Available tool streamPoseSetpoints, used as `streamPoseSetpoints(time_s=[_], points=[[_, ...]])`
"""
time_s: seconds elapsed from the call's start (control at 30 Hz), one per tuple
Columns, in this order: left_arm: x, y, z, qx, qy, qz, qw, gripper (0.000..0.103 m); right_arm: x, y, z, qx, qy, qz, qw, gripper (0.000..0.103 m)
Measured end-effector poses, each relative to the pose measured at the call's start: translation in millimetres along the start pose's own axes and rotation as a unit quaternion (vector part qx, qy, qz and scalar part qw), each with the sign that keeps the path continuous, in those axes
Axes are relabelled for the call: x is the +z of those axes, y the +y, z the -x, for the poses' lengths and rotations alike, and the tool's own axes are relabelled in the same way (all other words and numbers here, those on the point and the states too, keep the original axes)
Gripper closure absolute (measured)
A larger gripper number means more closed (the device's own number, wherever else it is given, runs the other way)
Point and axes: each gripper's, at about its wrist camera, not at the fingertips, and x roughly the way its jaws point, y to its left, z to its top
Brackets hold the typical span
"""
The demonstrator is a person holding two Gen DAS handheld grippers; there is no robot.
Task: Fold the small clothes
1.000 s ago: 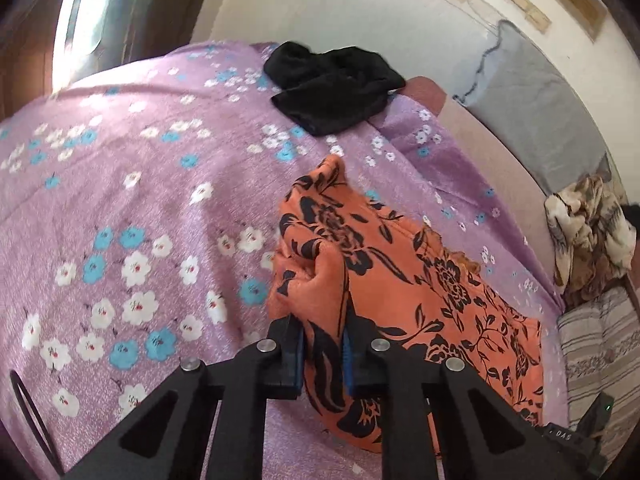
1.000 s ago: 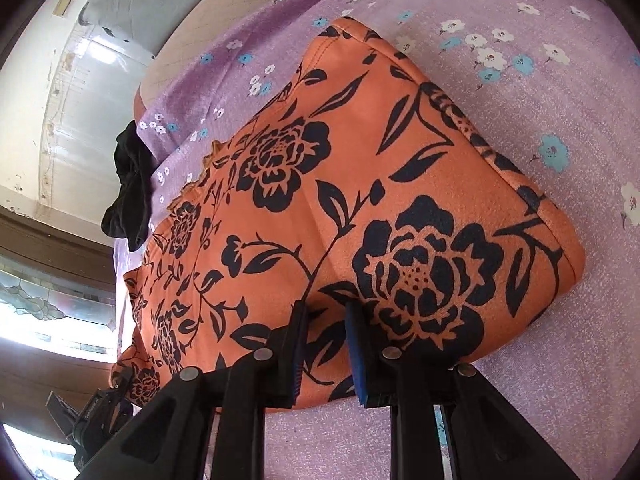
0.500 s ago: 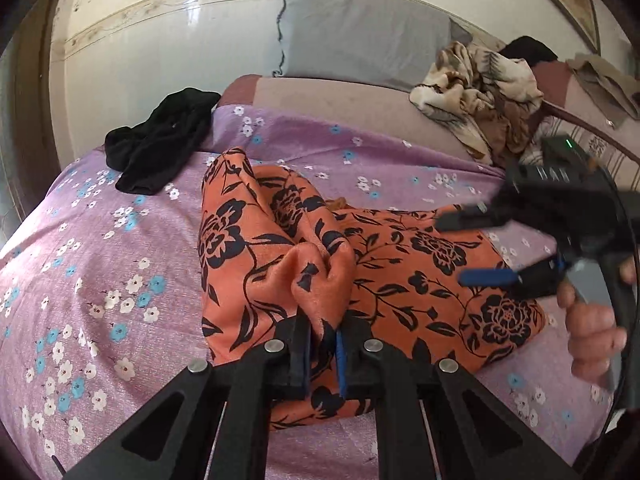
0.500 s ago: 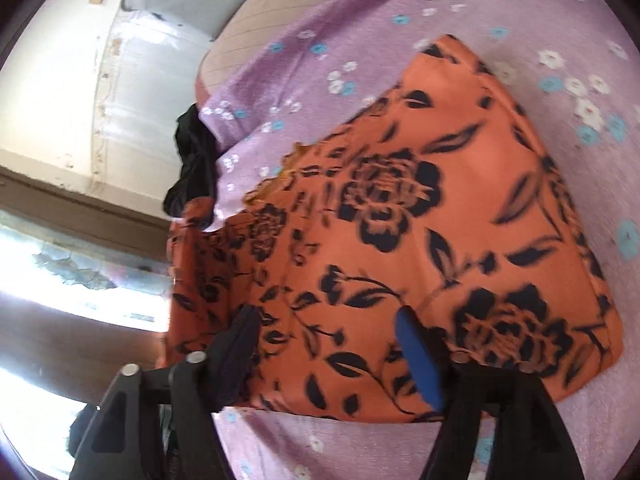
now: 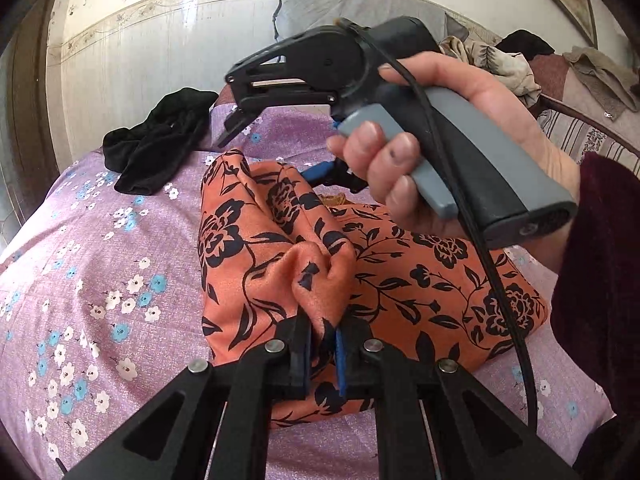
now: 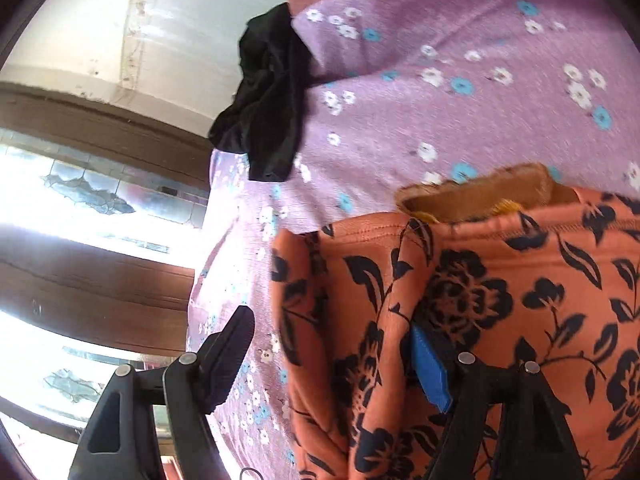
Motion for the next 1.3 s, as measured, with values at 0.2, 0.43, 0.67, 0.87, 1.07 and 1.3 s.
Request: streamPoseSetpoints(time_s=[0.2,0.43,0.67,0.87,1.07,1.3], points=[[-0.5,-3.7,2.0,-0.002,0.002,-0.007,1.0,0.094,1.2,28.3,-22.7,-0.086,0.025,0.088,0.992,0.046],[-2.7,-11.4,5.2,-0.046,0.009,-0.014,0.9988,0.094,-23.4,12.5,13.9,-0.126,-0.029,0.146,0.981,0.09],[21.2,-78.6,3.6,-0.143,-0.01,-0.03,0.9892,0.094,-28.1,-35.9,104.5,-0.159,-0.099,0.12,0.975,0.091],[36.5,-143.9,-46.1,-0.226,0.042,-0.028,0.9728,0.094,-23.6,-118.1,169.5,-0.206,-0.139,0.049,0.967,0.091],[13.5,-153.0,-60.4,-0.244,0.139,-0.038,0.9591,0.085,-31.3,-201.6,173.8,-0.278,-0.158,-0.035,0.947,0.089],[20.4,-59.4,17.1,-0.175,0.033,-0.045,0.983,0.031,-73.8,-230.5,218.8,-0.16,-0.232,-0.136,0.95,0.086]])
